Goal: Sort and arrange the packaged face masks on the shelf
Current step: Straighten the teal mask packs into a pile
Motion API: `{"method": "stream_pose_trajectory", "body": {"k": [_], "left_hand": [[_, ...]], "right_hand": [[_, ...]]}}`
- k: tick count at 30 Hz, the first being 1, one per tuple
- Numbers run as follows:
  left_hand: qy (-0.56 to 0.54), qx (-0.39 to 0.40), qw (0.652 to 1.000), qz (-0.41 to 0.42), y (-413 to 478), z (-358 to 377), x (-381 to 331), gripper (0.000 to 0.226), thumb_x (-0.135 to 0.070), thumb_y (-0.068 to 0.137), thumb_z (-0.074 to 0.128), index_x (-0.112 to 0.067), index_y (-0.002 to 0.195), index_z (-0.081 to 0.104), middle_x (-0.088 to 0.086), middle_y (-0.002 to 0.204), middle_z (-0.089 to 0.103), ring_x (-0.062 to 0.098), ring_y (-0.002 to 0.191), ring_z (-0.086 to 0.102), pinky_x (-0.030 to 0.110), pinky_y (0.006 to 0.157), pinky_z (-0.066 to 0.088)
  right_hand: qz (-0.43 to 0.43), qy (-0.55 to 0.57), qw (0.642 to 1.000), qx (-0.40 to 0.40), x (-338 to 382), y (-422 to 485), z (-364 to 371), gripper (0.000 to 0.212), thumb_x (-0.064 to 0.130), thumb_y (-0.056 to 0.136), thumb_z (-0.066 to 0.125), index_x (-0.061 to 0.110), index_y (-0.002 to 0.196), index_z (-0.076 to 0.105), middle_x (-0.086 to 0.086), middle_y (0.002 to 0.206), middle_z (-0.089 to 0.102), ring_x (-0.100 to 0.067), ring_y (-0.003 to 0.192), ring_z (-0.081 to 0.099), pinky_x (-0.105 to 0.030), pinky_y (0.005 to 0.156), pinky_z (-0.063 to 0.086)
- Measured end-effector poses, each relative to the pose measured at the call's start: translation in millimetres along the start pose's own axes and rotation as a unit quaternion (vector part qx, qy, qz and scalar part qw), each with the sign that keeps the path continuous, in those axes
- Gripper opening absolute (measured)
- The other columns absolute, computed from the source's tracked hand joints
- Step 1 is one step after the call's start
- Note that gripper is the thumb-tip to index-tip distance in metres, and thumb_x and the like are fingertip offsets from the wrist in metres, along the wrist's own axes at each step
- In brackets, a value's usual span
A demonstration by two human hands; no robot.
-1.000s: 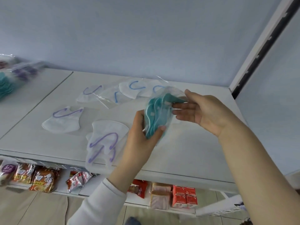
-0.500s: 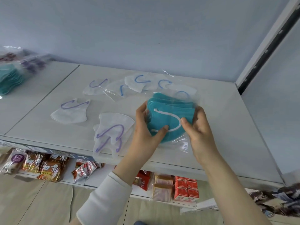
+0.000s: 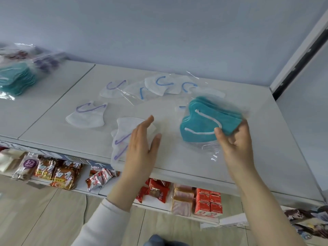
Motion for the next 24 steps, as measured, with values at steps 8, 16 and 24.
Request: {"method": "stream_pose_trajectory", "body": {"k": [8, 16, 24], "left_hand": [[0.254, 0.097, 0.962, -0.003, 34, 7, 33, 0.040, -0.022, 0.100, 0.037, -0.015, 0.139, 0.041, 0.002, 0.153, 0.029, 0.018, 0.145, 0.016, 0.029, 0.116, 0.004], [-0.176, 0.087, 0.980, 0.015, 46, 14, -11, 0.037, -0.024, 0.101, 0.037, -0.017, 0.137, 0.040, -0.009, 0.137, 0.045, 0.001, 0.131, 0.036, 0.009, 0.106, 0.027], [-0.187, 0.070, 0.980, -0.013, 22, 40, -26, 0.026, -0.010, 0.094, 0.054, -0.019, 0.113, 0.040, -0.014, 0.110, 0.051, 0.003, 0.104, 0.048, 0.008, 0.089, 0.039]], "right_hand": [[-0.004, -0.036, 0.999, 0.021, 2, 17, 19, 0.032, 0.003, 0.089, 0.058, 0.029, 0.102, 0.044, 0.005, 0.109, 0.058, -0.003, 0.101, 0.058, -0.013, 0.084, 0.044], [0.018, -0.027, 0.998, 0.050, -2, 14, 20, 0.029, 0.013, 0.088, 0.061, 0.029, 0.104, 0.043, 0.010, 0.110, 0.056, 0.001, 0.101, 0.057, -0.016, 0.087, 0.043], [0.017, -0.054, 0.996, 0.070, -7, 0, 17, 0.030, 0.027, 0.083, 0.051, 0.032, 0.109, 0.037, 0.014, 0.114, 0.051, 0.005, 0.105, 0.052, -0.015, 0.089, 0.042]]}}
Point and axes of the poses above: each hand's wrist, its own y-axis towards the middle knuckle, its own z-axis out of the palm, x = y × z, the point moved 3 cm from there along y, towards the middle knuckle
